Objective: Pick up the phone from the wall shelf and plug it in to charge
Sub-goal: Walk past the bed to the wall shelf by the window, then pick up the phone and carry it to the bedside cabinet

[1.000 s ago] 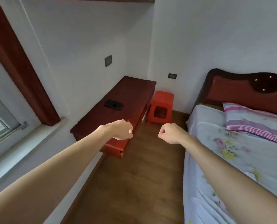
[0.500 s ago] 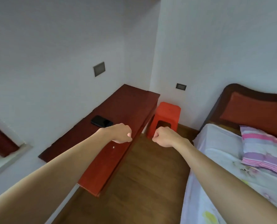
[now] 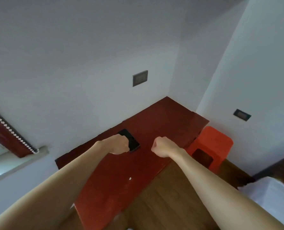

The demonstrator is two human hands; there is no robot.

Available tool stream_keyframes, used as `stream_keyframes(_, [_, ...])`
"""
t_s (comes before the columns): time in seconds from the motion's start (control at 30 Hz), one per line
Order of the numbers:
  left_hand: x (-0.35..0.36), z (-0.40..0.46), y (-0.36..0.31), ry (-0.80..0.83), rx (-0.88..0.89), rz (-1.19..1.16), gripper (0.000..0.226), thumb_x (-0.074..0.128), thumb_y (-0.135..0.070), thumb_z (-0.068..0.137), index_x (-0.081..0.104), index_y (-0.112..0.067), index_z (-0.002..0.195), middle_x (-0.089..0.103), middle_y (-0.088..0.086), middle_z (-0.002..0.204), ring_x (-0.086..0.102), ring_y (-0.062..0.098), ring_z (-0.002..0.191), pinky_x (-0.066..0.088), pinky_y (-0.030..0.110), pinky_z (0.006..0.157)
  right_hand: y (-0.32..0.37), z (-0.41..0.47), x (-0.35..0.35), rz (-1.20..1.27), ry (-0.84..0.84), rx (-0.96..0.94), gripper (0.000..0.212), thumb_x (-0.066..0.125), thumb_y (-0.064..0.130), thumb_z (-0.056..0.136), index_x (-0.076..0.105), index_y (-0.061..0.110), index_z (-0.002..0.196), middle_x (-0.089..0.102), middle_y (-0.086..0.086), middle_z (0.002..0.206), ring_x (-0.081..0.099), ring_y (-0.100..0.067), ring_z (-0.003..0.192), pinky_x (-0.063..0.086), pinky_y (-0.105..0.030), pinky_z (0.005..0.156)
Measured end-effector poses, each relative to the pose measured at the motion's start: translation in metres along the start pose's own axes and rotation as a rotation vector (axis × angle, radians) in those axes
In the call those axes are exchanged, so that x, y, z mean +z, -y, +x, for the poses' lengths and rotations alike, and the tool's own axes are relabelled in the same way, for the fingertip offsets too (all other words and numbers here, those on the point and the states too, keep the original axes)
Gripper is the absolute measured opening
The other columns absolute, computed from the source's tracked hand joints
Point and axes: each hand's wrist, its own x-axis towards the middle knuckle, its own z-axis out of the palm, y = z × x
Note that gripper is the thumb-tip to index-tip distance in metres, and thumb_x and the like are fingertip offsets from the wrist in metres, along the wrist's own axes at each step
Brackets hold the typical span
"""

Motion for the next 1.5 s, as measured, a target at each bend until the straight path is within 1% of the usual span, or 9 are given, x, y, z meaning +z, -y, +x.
stream_keyframes(0.17, [-0.008,0.034,0.044,-0.06,-0.141,-0.116,0.033,0.047,-0.022,0.097,0.067,0.004,0.096,0.063,0.009,0.085,0.057,0.022,0.075,0.047,0.035,0.071,0.026,0.072,-0.003,-0.115,0.091,-0.054,0.027,0.05,0.025,0.1,0.067,0.006,0.108,0.071,-0.011,0.102,0.069,-0.026,0.089,0.059,-0.04,0.079])
stream_keyframes(0.23, [-0.006,0.038,0.054,-0.083,-0.173,-0.191,0.034,0.044,-0.018,0.096,0.067,0.007,0.1,0.069,0.016,0.09,0.06,0.026,0.076,0.047,0.042,0.071,0.035,0.098,0.001,-0.174,0.098,-0.1,0.022,0.052,0.024,0.1,0.061,0.01,0.085,0.064,-0.006,0.084,0.063,-0.024,0.076,0.052,-0.032,0.06])
stream_keyframes(0.3, [0.003,0.037,0.063,-0.09,-0.232,-0.235,0.034,0.044,-0.017,0.095,0.068,0.006,0.103,0.072,0.019,0.103,0.068,0.033,0.088,0.053,0.046,0.08,0.043,0.121,0.01,-0.201,0.142,-0.114,0.019,0.053,0.023,0.098,0.059,0.011,0.086,0.061,-0.005,0.083,0.062,-0.023,0.075,0.042,-0.028,0.051])
stream_keyframes(0.37, [0.014,0.036,0.071,-0.065,-0.304,-0.269,0.033,0.044,-0.018,0.096,0.068,0.002,0.108,0.071,0.016,0.111,0.068,0.034,0.1,0.054,0.044,0.087,0.048,0.141,0.021,-0.198,0.198,-0.115,0.032,0.055,0.025,0.097,0.058,0.004,0.121,0.065,-0.013,0.112,0.066,-0.026,0.091,0.051,-0.031,0.061])
stream_keyframes(0.47, [0.03,0.037,0.081,-0.078,-0.4,-0.337,0.032,0.045,-0.021,0.094,0.07,-0.003,0.104,0.073,0.013,0.109,0.069,0.031,0.098,0.057,0.045,0.088,0.048,0.172,0.043,-0.237,0.24,-0.096,0.067,0.059,0.03,0.094,0.034,0.001,0.149,0.046,-0.02,0.147,0.054,-0.035,0.127,0.053,-0.041,0.099])
stream_keyframes(0.7, [0.065,0.041,0.067,-0.219,-0.637,-0.506,0.029,0.045,-0.017,0.09,0.064,0.004,0.084,0.067,0.024,0.087,0.068,0.041,0.085,0.052,0.039,0.064,0.041,0.224,0.087,-0.287,0.271,-0.08,0.104,0.066,0.051,0.088,0.003,0.007,0.159,0.021,-0.022,0.161,0.027,-0.04,0.146,0.036,-0.049,0.113])
stream_keyframes(0.87, [0.101,0.049,0.041,-0.245,-0.746,-0.543,0.024,0.044,-0.015,0.084,0.049,-0.006,0.063,0.055,0.007,0.066,0.056,0.028,0.063,0.048,0.039,0.057,0.041,0.233,0.119,-0.288,0.255,-0.108,0.121,0.065,0.064,0.083,-0.014,0.012,0.159,-0.002,-0.025,0.167,0.01,-0.042,0.153,0.023,-0.056,0.118])
stream_keyframes(1.2, [0.126,0.024,0.009,-0.392,-0.933,-0.615,0.024,0.043,-0.015,0.085,0.059,0.001,0.08,0.062,0.011,0.075,0.063,0.032,0.069,0.043,0.031,0.055,0.017,0.248,0.135,-0.316,0.047,-0.265,0.107,0.069,0.053,0.085,0.008,0.007,0.158,0.026,-0.032,0.157,0.024,-0.045,0.146,0.024,-0.052,0.118])
stream_keyframes(1.5, [0.111,0.002,-0.009,-0.371,-0.977,-0.611,0.026,0.043,-0.014,0.089,0.064,0.002,0.084,0.068,0.013,0.078,0.067,0.032,0.072,0.05,0.034,0.058,0.043,0.234,0.106,0.217,0.387,-0.177,0.09,0.073,0.045,0.076,0.034,0.012,0.15,0.054,-0.017,0.138,0.044,-0.038,0.131,0.046,-0.048,0.103])
